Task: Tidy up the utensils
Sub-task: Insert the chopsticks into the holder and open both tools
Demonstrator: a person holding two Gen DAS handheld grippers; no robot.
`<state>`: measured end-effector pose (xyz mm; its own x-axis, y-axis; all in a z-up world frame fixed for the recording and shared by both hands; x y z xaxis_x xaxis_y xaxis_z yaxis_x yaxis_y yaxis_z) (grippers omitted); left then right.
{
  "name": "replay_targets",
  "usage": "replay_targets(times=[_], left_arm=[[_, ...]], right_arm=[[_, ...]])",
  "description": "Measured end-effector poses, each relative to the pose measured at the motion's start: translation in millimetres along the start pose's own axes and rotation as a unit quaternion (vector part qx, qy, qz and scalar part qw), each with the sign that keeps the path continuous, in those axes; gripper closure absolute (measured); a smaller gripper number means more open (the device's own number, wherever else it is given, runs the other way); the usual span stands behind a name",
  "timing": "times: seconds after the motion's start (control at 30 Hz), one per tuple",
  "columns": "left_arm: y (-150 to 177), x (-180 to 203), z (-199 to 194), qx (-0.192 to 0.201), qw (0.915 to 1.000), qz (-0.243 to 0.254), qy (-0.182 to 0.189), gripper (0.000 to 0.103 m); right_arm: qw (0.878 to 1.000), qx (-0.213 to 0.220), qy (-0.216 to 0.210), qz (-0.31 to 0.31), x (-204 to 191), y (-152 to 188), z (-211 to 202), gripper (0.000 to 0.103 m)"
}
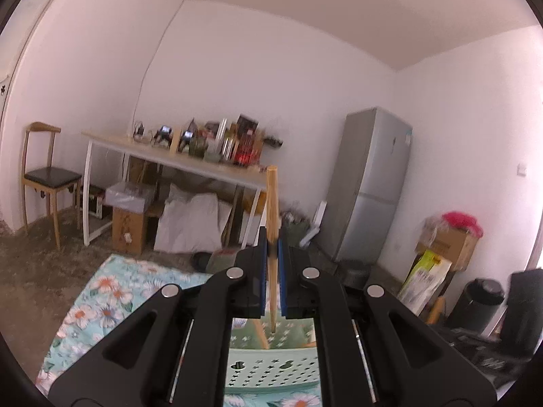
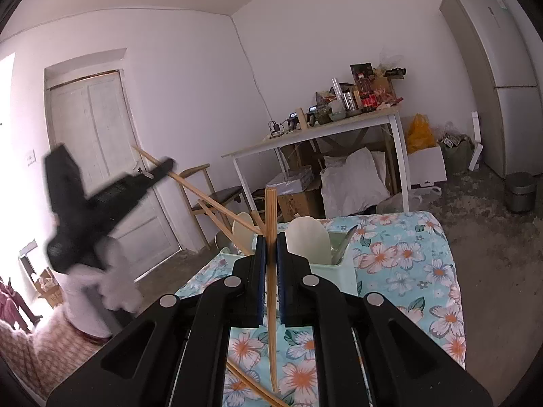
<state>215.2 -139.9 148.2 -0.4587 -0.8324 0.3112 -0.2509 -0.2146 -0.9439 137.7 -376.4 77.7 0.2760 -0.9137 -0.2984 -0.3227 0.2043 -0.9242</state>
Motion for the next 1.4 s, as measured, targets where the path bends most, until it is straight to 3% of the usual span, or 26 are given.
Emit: replay_targets(times=[0.13,0.23,0.43,0.63,0.8,1.1,1.3,1.4], left_arm=[[19.2,-13.0,22.6,-0.040,0.9988,-0.027,-0.002,0.097],[21.6,-21.7,21.8,-0.044,0.9977,-0.051,0.009,0.090],[11.4,-18.5,1.8,-0.014,0.9988,-0.046,0.009,0.054],[1.9,-27.0,-31.0,0.017,0.9980,-0.061,-0.003,0.041],[9.9,-36.7,-58.7,0.024,0.9984,-0.044,-0.025,0.030],[67.6,-95.1,-81.9,-0.052,0.9921,-0.078,-0.083,0.020],[109.5,-119.7,-98.1,-0.094,0.9872,-0.069,-0.109,0.020],[130.3,-123.8,-99.9,-0.123,0.9837,-0.080,-0.103,0.020]], right_arm=[[1.000,-0.004,0.002,0.001,2.8,1.3,2.3,0.097],[1.000,-0.007,0.004,0.000,3.7,1.7,3.2,0.097],[1.000,-0.001,0.006,-0.005,2.2,-2.1,1.9,0.097],[1.000,0.010,-0.002,-0.017,-7.6,-13.6,-0.9,0.097],[0.998,0.032,-0.021,-0.049,-30.2,-36.7,-4.9,0.097],[0.989,0.086,-0.056,-0.110,-73.9,-90.1,-11.8,0.097],[0.982,0.117,-0.046,-0.142,-88.2,-121.0,-5.3,0.097],[0.980,0.123,-0.038,-0.152,-90.5,-130.4,6.6,0.097]])
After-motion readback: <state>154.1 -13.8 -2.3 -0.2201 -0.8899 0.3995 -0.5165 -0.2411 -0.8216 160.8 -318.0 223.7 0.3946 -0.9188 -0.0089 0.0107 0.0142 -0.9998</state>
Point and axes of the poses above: each gripper's, at about its wrist camera, not at the fingertips, and z roughly the way its jaws point, x to its right, y to its underside, the point moved 5 cm from there along z, roughly the way its jaws point, and after that the axes turned 3 degrees about -z, right-handed, at the moved point
